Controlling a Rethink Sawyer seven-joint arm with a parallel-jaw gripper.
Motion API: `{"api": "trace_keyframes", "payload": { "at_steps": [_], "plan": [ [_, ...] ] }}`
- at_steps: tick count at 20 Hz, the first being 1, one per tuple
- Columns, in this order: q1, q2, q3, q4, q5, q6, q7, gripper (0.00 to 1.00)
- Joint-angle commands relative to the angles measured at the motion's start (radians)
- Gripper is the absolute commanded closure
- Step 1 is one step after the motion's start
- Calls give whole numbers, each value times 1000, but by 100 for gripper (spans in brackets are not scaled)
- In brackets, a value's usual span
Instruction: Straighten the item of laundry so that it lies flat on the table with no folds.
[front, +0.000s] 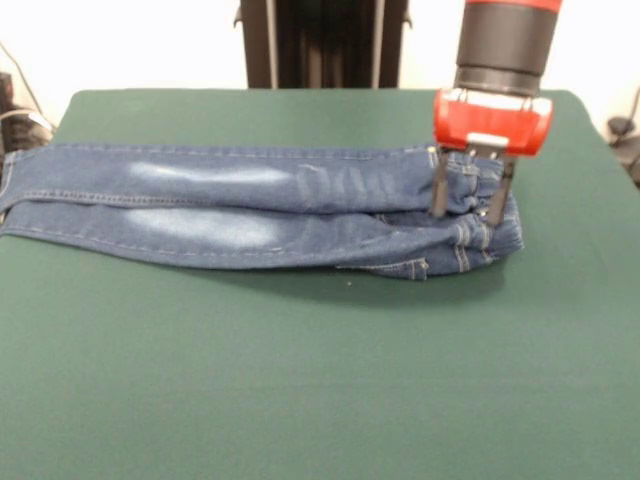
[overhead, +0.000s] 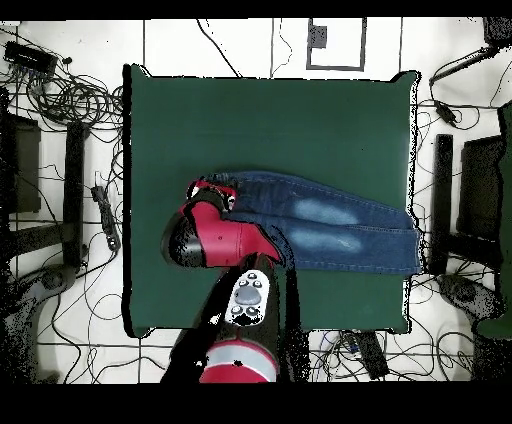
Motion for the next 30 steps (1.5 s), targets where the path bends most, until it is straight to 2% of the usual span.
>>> {"api": "trace_keyframes", "payload": {
  "at_steps": [1, 3, 7, 11, 13, 15, 18, 22, 25, 30],
  "plan": [
    [50, -122, 80, 102, 56, 247, 158, 0],
    [95, -130, 20, 84, 56, 283, 157, 0],
    [125, -130, -15, 84, 50, 304, 171, 0],
    [131, -50, -21, 81, 66, 287, 204, 0],
    [103, 20, 21, 101, 120, 300, 249, 0],
    [106, 94, 26, 109, 180, 249, 311, 0],
    [180, 186, -49, 95, 269, 182, 391, 0],
    [243, 237, -107, 113, 402, 157, 483, 0],
    [260, 246, -117, 146, 482, 185, 535, 0],
    [206, 306, -42, 195, 559, 159, 588, 0]
  ]
}}
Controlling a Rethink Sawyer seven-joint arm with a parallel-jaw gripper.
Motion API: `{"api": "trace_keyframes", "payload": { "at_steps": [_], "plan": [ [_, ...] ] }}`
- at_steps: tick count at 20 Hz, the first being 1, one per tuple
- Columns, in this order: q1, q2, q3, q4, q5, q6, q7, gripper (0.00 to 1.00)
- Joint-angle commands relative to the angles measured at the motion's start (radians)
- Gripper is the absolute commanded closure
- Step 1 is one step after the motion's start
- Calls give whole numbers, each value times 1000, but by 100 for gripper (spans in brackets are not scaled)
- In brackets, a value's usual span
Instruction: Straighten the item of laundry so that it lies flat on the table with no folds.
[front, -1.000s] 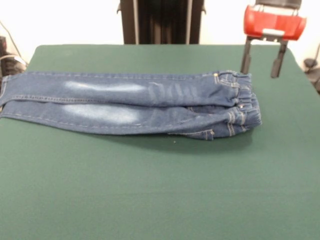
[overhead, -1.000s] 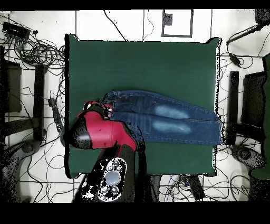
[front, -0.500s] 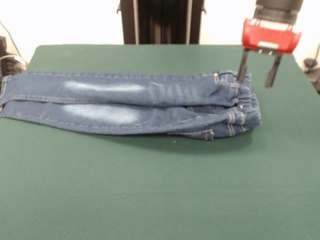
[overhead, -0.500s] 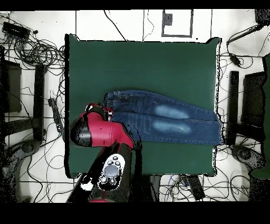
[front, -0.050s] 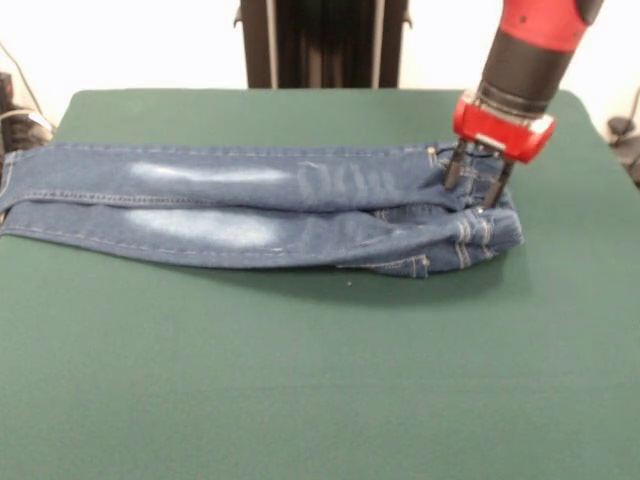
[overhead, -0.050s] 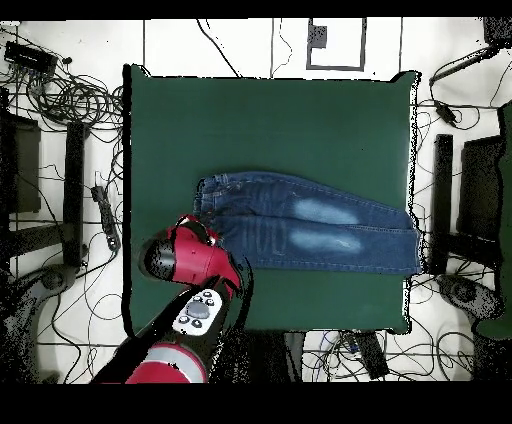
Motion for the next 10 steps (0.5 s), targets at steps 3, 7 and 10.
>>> {"api": "trace_keyframes", "payload": {
  "at_steps": [3, 7, 10],
  "plan": [
    [-21, 199, 102, 111, 194, -16, 396, 0],
    [-82, 250, 153, 63, 166, 4, 329, 0],
    [-164, 260, 229, 62, 88, -72, 256, 0]
  ]
}}
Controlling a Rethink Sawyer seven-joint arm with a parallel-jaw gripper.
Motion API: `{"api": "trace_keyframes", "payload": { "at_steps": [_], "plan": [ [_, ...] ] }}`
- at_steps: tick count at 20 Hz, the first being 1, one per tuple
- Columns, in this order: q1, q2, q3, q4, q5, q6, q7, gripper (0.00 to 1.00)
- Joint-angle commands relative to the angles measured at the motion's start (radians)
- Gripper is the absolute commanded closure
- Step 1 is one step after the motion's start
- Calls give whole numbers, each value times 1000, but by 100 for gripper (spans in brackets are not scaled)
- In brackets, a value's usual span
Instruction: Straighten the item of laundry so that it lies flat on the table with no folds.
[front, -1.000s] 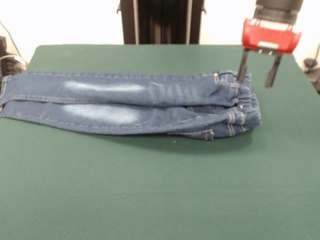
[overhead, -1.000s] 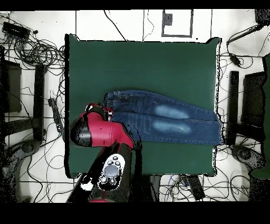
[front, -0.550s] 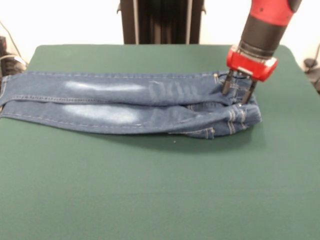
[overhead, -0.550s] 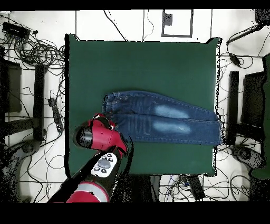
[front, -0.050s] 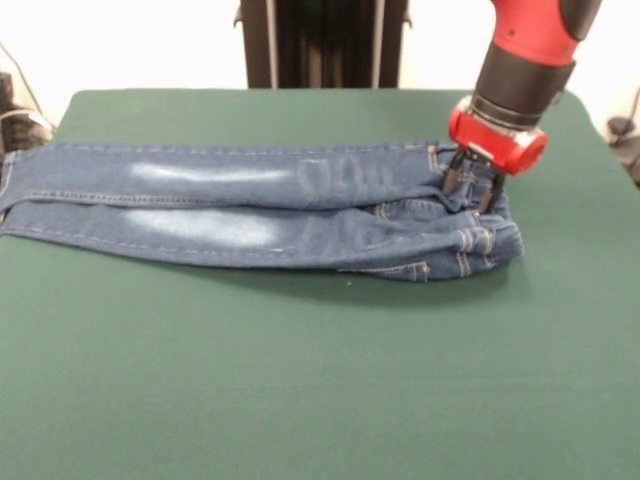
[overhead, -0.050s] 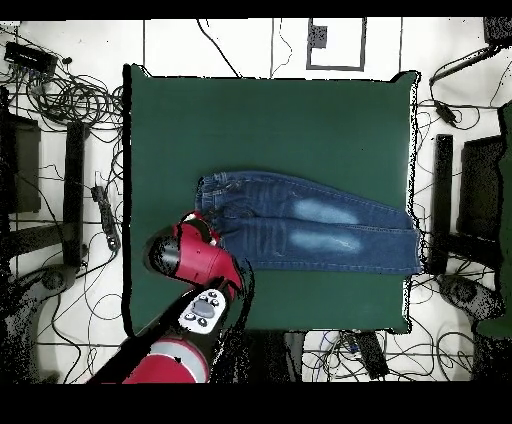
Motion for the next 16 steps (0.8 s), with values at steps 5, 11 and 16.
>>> {"api": "trace_keyframes", "payload": {
  "at_steps": [5, 11, 16],
  "plan": [
    [-242, 253, 306, 65, -59, -80, 152, 100],
    [-281, 247, 370, 92, -37, -80, 202, 100],
    [-307, 241, 409, 107, -34, -80, 211, 100]
  ]
}}
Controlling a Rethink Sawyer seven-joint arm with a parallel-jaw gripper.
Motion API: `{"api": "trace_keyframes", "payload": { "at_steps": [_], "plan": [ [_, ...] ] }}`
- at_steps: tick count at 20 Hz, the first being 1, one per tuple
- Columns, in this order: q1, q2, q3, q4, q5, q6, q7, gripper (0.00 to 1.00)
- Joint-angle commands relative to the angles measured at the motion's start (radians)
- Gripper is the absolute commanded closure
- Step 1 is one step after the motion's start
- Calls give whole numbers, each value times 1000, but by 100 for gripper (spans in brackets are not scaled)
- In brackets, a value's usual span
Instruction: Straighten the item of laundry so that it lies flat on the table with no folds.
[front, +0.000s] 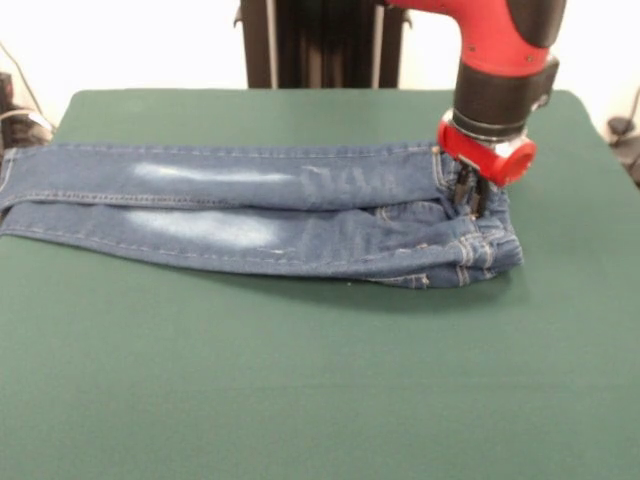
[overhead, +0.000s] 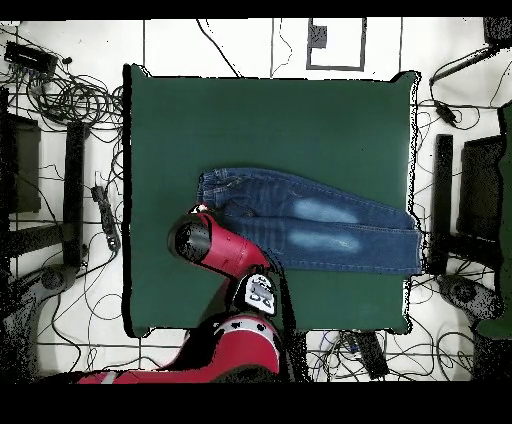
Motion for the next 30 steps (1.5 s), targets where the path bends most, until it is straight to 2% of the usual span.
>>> {"api": "trace_keyframes", "payload": {
  "at_steps": [1, 4, 8, 15, 19, 20, 22, 25, 27, 30],
  "plan": [
    [-71, 314, 213, 68, 34, -110, 214, 100],
    [-71, 308, 238, 84, 61, -98, 243, 100],
    [-24, 295, 220, 85, 95, -75, 276, 100],
    [20, 286, 225, 97, 117, -130, 320, 100],
    [113, 279, 161, 74, 152, -121, 332, 100],
    [179, 283, 102, 51, 177, -92, 332, 100],
    [249, 290, 42, 27, 210, -60, 328, 100],
    [288, 293, 18, 25, 251, -71, 322, 100],
    [272, 285, 53, 45, 273, -117, 324, 100],
    [200, 272, 144, 88, 265, -217, 355, 100]
  ]
}}
